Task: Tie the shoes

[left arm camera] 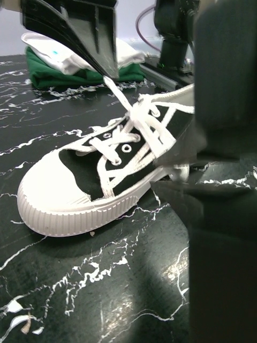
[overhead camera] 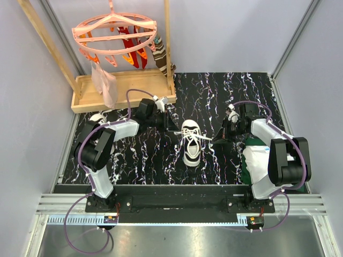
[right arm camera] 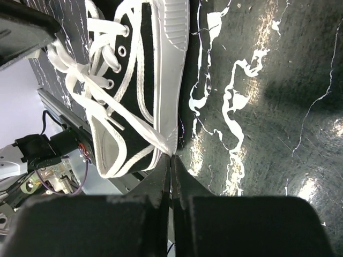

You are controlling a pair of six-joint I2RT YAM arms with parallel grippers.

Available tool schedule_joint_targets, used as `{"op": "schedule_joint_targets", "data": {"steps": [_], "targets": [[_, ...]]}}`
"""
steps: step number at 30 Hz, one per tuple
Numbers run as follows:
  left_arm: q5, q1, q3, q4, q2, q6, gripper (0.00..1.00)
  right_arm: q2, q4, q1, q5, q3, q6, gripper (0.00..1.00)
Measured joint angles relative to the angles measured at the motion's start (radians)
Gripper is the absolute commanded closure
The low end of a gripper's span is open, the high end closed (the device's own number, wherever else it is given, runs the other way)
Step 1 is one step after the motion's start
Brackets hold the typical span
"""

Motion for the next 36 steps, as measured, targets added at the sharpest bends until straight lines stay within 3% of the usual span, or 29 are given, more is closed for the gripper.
{"op": "schedule_joint_targets", "data": {"steps": [1, 6, 9, 14, 17, 18, 21, 27, 36], "targets": [[-0.001, -0.002, 0.0, 0.0, 0.0, 0.004, 0.58, 0.003, 0.0, 0.0, -0.003, 0.003, 0.0, 0.87], [-0.003, -0.013, 0.0, 0.005, -0.002, 0.014, 0.43, 0.038, -0.008, 0.003, -0.05, 0.044, 0.002, 0.47], [-0.001, -0.019, 0.0, 0.004, -0.018, 0.019, 0.33, 0.041, -0.014, 0.009, -0.079, 0.089, 0.01, 0.36], [-0.002, -0.026, 0.0, -0.003, -0.111, 0.068, 0.27, 0.034, -0.01, 0.022, -0.107, 0.198, 0.016, 0.19], [-0.01, -0.028, 0.001, -0.038, -0.213, 0.147, 0.23, 0.006, -0.01, 0.023, -0.11, 0.245, 0.008, 0.05], [-0.017, -0.028, 0.0, -0.049, -0.253, 0.184, 0.18, -0.006, -0.014, 0.023, -0.11, 0.256, 0.003, 0.02], [-0.039, -0.029, -0.011, -0.083, -0.395, 0.304, 0.01, -0.064, -0.042, 0.025, -0.105, 0.299, -0.043, 0.0], [-0.102, -0.018, 0.012, -0.27, -0.649, 0.51, 0.01, -0.218, -0.114, 0.029, -0.036, 0.339, -0.167, 0.0], [-0.183, 0.12, 0.118, -0.681, -0.752, 0.663, 0.01, -0.46, -0.22, 0.004, 0.174, 0.219, -0.29, 0.0]]}}
